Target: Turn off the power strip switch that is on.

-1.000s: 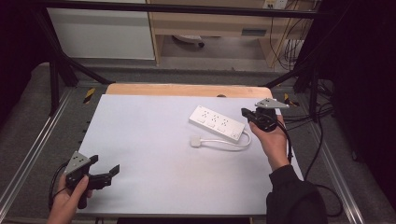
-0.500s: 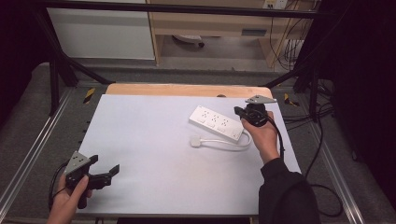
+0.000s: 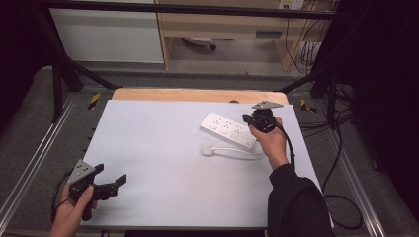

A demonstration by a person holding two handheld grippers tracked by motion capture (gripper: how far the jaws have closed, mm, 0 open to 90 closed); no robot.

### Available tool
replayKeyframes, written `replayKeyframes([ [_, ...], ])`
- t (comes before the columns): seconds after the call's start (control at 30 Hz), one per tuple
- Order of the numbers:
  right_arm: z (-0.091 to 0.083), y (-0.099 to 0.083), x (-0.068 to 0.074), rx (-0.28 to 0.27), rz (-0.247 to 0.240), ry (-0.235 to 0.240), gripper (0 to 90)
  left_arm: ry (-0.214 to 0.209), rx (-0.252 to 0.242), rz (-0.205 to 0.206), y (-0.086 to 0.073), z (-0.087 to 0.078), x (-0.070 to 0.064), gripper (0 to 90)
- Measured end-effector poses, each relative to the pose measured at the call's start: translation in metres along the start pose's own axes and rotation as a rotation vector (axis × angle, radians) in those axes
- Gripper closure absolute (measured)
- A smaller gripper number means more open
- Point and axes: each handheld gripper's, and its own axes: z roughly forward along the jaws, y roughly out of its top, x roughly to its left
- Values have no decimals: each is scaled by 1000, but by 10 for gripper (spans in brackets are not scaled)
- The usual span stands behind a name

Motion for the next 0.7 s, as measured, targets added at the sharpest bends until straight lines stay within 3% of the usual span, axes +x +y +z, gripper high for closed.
replayKeyframes([
  [0.7,17,-10,6,51,-5,26,900,-2,-3,1,0,0,0,64],
])
